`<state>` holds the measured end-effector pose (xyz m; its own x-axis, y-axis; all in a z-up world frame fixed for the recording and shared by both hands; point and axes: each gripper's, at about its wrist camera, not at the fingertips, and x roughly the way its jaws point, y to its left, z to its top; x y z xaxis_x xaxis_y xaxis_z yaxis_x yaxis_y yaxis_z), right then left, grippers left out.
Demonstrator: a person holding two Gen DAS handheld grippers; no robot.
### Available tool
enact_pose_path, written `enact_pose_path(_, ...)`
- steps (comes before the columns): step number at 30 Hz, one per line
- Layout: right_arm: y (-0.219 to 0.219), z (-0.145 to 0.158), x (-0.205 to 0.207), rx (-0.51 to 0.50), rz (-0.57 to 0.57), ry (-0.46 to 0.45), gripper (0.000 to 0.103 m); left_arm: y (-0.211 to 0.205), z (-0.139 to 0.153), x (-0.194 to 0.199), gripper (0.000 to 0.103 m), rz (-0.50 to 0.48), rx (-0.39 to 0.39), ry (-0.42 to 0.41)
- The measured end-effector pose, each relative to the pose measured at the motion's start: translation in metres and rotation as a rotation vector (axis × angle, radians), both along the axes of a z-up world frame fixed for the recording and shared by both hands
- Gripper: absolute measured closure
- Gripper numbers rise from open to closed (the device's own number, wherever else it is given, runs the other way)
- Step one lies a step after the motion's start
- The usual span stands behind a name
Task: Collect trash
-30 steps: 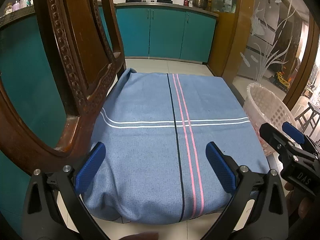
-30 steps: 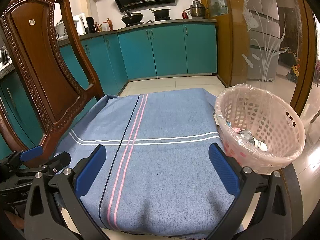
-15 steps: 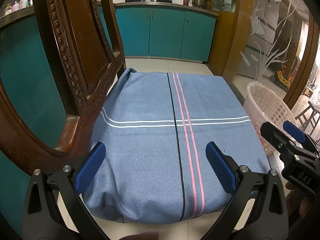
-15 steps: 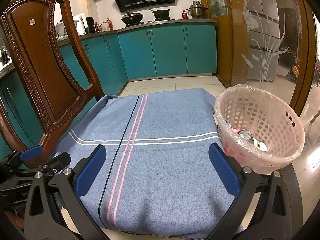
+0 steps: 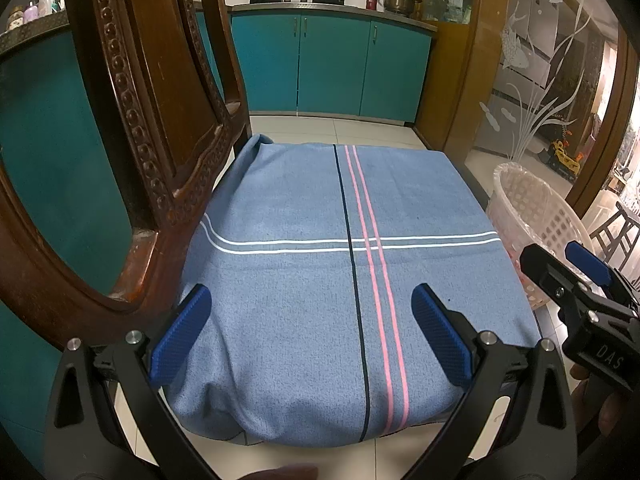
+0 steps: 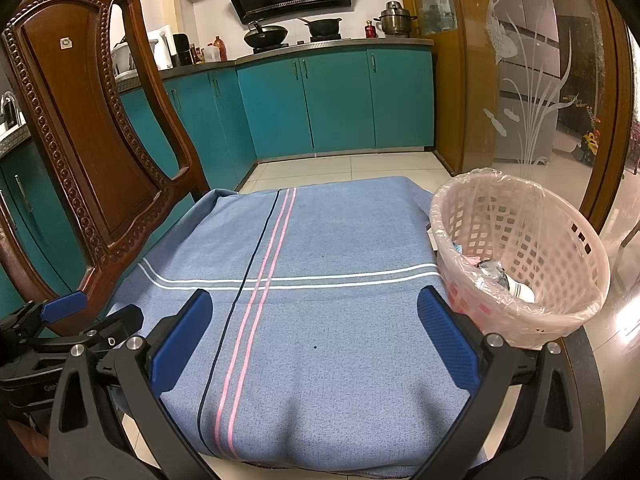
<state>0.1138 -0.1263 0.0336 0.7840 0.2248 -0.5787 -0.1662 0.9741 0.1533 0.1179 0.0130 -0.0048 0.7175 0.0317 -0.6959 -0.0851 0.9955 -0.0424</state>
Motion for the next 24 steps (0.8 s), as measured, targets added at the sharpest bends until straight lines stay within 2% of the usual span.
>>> enact_pose_path(19, -0.001, -0.002, 0.000, -0.009, -0.006, 0.001, 0.003, 0.001, 0.002, -0.002, 0.003, 0.015, 0.002, -0.004)
enact_pose_path(24, 0.000, -0.011, -0.008, -0.009, -0.017, 0.012, 0.003, 0.003, 0.009, -0.005, 0.003, 0.034, 0.029, -0.032)
